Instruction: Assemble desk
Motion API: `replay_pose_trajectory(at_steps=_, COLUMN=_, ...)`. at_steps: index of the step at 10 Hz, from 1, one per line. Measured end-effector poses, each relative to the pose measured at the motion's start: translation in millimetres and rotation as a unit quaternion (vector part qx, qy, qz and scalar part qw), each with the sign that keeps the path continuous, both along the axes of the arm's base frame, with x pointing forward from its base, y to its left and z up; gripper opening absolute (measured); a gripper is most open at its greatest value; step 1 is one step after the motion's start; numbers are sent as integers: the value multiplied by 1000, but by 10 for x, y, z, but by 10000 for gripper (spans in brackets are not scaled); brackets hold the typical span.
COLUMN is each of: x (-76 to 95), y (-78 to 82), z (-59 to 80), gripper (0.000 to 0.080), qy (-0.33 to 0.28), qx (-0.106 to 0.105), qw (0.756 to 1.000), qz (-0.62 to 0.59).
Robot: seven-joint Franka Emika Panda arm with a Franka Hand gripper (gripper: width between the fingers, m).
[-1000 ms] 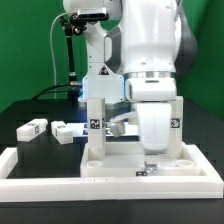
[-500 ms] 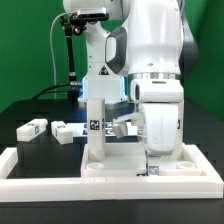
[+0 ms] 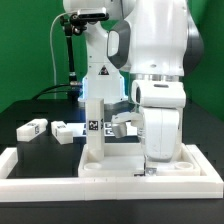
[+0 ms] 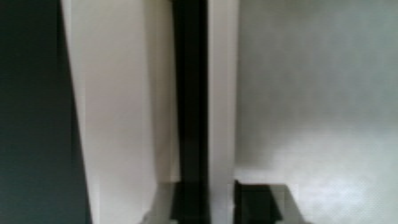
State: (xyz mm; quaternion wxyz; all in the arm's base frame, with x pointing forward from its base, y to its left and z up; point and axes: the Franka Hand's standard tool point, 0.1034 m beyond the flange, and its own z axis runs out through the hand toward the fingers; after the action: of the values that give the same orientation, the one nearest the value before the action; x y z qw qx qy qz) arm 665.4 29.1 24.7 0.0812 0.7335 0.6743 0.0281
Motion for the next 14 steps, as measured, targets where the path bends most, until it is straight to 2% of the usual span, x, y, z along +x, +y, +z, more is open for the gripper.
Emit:
replay_pose_trajectory(at_steps=3, x=-60, y=-22, z=-21, gripper=66, qy=10, qx=-1, qw=1000, qz=-2)
replay_pose_trajectory(at_steps=4, x=-111, y=-17, z=-24, gripper=256, qy=19, qx=-3, qw=1000, qz=-3)
replay_pose_trajectory(at_steps=5, x=-163, y=-11, z=-24, gripper=256, qy=28, qx=-4, qw=1000, qz=-3)
replay_pose_trajectory(at_steps=6, x=-217, y=-6, z=-23, gripper=456, qy=38, qx=-5, qw=999, qz=-3)
replay_pose_trajectory(at_steps=7, x=-256, y=-2, z=-18, gripper=579, qy=44, qx=-6, qw=999, qz=-3)
replay_pose_trajectory(at_steps=8, x=-273, y=0, z=-16, gripper=579, qy=45, qx=-6, qw=999, qz=-3)
replay_pose_trajectory(at_steps=9, x=-279, y=0, z=-16, gripper=635, qy=46, qx=-6, qw=999, qz=-3)
replay_pose_trajectory(at_steps=10, x=-281, y=0, z=-16, gripper=645, qy=46, qx=-6, qw=999, qz=-3)
replay_pose_trajectory(at_steps=14, x=-282, y=1, z=-15, gripper=649, qy=47, qx=-6, qw=999, qz=-3)
